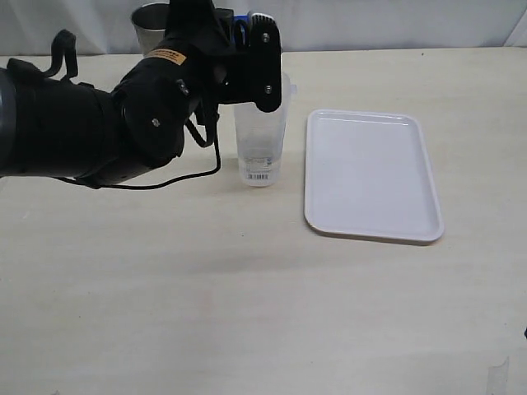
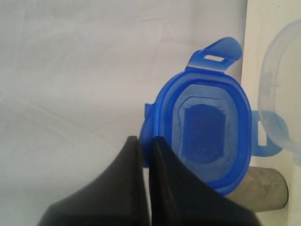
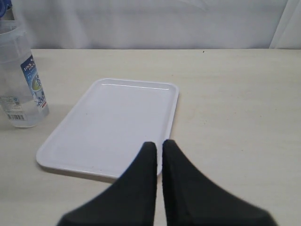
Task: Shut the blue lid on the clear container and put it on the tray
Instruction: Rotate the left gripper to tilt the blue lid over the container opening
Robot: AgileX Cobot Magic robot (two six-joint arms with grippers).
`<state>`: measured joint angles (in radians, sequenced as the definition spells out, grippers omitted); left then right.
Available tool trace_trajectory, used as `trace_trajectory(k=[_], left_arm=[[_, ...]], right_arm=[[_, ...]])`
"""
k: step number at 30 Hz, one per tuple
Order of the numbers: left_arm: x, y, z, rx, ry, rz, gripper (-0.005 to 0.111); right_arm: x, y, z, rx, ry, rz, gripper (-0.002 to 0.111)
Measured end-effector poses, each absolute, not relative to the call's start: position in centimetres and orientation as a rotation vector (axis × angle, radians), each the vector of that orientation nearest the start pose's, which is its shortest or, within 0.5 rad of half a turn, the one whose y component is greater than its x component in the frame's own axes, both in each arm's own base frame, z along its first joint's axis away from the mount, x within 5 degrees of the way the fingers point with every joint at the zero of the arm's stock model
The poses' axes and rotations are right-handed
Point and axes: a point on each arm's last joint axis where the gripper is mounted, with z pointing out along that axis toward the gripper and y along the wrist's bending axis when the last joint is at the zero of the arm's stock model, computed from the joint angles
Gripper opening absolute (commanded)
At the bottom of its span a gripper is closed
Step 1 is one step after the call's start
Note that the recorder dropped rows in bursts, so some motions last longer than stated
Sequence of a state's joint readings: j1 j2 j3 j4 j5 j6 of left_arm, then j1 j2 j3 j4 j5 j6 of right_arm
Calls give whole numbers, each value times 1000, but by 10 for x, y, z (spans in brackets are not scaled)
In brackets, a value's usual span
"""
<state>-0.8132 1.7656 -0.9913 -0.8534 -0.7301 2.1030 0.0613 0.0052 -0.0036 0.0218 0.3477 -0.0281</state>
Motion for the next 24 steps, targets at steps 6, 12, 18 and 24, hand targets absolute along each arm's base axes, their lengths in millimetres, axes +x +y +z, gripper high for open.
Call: trace_trajectory(k=[6,12,18,24], left_arm=[[293,-244,237,1387,1140,868,0],[291,-247,234,1438,1130,827,0],[290,-249,234,1454,1116,821,0],[289,-250,231,1483,1114,797,0]], right_arm=[[53,4,183,-68,1832,45,4],[53,4,183,-68,1832,45,4],[53,4,183,-68,1832,45,4],[53,4,183,-68,1832,45,4]])
